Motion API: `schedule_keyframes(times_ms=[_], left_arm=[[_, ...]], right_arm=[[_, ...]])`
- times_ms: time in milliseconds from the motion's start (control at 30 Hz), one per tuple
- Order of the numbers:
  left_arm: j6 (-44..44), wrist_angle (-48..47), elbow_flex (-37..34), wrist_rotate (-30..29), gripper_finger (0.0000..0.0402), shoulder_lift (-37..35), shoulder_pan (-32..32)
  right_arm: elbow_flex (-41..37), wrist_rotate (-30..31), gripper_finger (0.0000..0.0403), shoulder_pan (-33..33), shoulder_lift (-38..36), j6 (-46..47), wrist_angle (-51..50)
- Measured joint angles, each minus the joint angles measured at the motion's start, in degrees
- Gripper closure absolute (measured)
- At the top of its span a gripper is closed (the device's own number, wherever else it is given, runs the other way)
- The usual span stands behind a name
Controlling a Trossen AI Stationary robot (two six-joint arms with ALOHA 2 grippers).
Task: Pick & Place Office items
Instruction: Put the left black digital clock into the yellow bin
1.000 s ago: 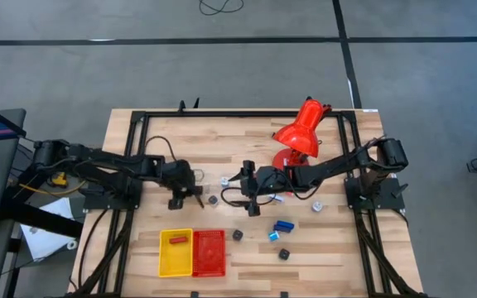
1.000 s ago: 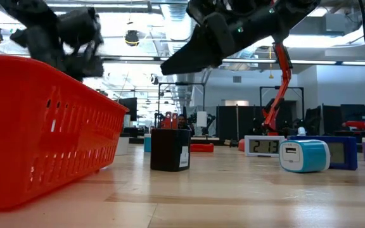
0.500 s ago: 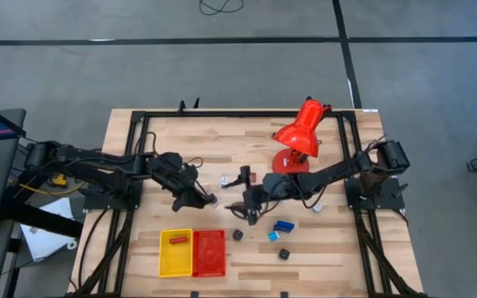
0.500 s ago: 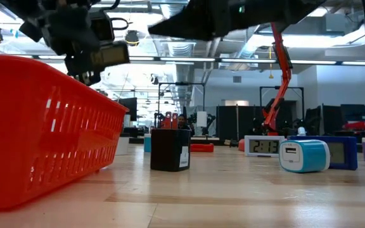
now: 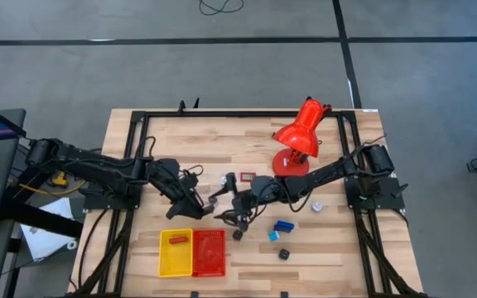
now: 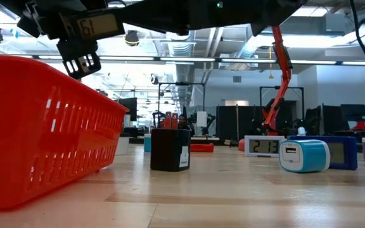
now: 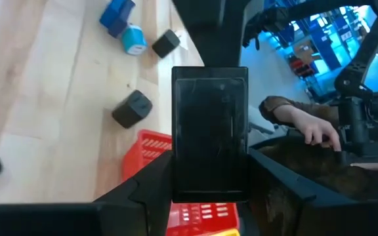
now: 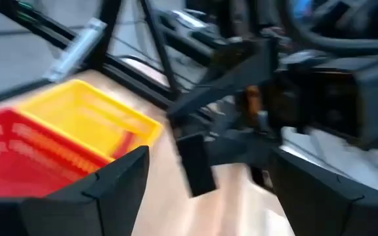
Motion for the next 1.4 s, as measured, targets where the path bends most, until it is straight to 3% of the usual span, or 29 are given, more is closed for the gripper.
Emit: schedule_keyframes(times_ms=[100, 267, 533, 700, 1033, 1200, 1400], left_arm=[[-0.1, 0.0, 0.0, 0.1, 0.0237, 0.0, -0.4], [-0.1, 2.2, 0.0, 0.1, 0.0249, 0.0, -0.4], [-0.1, 3.9, 0.0, -0.1, 0.0238, 0.0, -0.4], [-0.1, 5.3, 0.0, -0.2, 0.0250, 0.0, -0.4], [-0.3, 6.8, 0.0, 0.2, 0.0237, 0.0, -0.5], [-0.3, 6.8, 0.0, 0.0, 0.0236, 0.0, -0.5], [0.0, 6.7, 0.0, -0.2, 0.0202, 0.0, -0.5]], right_arm=[[0.8, -3.4, 0.0109, -0.3, 0.1, 1.8, -0.1], [0.9, -3.5, 0.0134, -0.3, 0.1, 2.0, 0.1], [0.9, -3.5, 0.0169, -0.3, 0.1, 2.0, 0.2], [0.9, -3.5, 0.0222, -0.4, 0.1, 2.0, 0.2], [0.9, -3.6, 0.0344, -0.7, 0.1, 1.7, -0.2], [0.9, -5.0, 0.0349, -0.7, 0.1, 1.7, -0.3], [0.9, -6.0, 0.0348, -0.6, 0.1, 7.1, -1.8]])
